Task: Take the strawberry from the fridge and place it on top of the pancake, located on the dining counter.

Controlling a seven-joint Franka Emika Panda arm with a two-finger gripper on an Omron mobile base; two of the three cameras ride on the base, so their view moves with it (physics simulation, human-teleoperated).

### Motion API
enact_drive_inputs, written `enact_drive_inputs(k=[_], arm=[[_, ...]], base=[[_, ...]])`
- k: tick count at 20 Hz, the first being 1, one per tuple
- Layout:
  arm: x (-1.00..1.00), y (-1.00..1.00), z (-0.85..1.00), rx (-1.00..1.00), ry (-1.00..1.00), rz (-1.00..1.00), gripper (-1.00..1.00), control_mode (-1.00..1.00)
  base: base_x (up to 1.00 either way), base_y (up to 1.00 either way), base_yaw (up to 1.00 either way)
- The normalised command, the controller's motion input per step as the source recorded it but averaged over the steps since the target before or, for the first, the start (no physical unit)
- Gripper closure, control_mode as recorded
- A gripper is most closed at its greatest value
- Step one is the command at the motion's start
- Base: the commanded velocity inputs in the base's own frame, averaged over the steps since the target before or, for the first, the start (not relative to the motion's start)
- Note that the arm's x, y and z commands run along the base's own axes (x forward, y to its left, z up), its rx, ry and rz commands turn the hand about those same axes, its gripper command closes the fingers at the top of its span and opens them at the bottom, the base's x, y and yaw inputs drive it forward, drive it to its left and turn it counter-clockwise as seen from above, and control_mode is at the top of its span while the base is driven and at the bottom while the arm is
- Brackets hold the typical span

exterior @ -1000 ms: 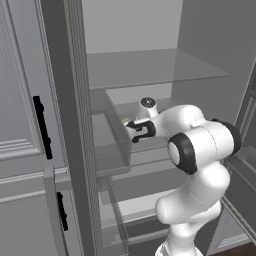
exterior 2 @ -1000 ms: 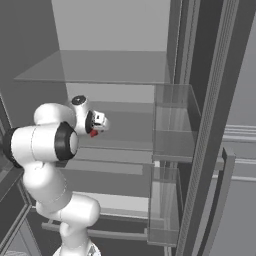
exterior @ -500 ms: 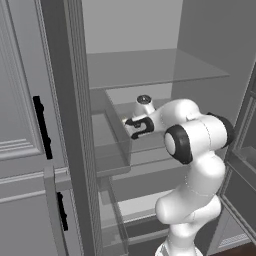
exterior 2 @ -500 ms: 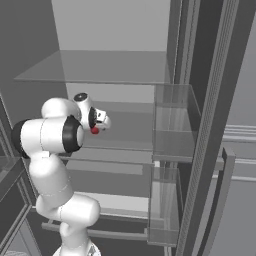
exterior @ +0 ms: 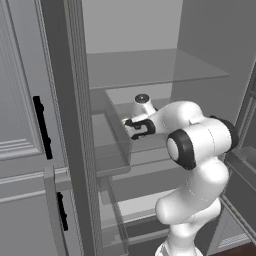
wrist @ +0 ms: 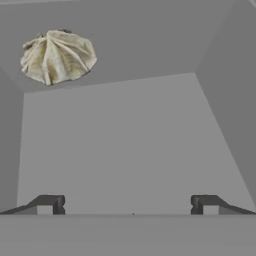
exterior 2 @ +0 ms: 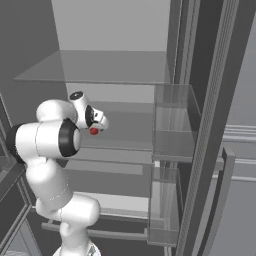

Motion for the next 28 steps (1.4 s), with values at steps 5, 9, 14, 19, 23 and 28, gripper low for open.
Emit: enact_drive_inputs(k=[5, 9, 14, 19, 23, 28], arm=[[-0.01, -0.04, 0.0, 0.0, 0.01, -0.04, -1.0, -1.0], [0.0, -0.03, 0.0, 0.0, 0.08, -0.05, -1.0, -1.0], [-0.07, -0.01, 0.0, 0.0, 0.11, -0.03, -1.0, -1.0], [-0.01, 0.0, -0.04, 0.0, 0.0, 0.0, -1.0, -1.0], [-0.24, 0.0, -0.07, 0.0, 0.0, 0.0, -1.0, -1.0], [-0.31, 0.0, -0.01, 0.0, -0.05, -0.04, -1.0, -1.0]], base=[[0.0, 0.0, 0.0], [0.0, 0.0, 0.0], [0.0, 0.0, 0.0], [0.0, 0.0, 0.0], [0.0, 0.0, 0.0], [0.0, 0.0, 0.0]])
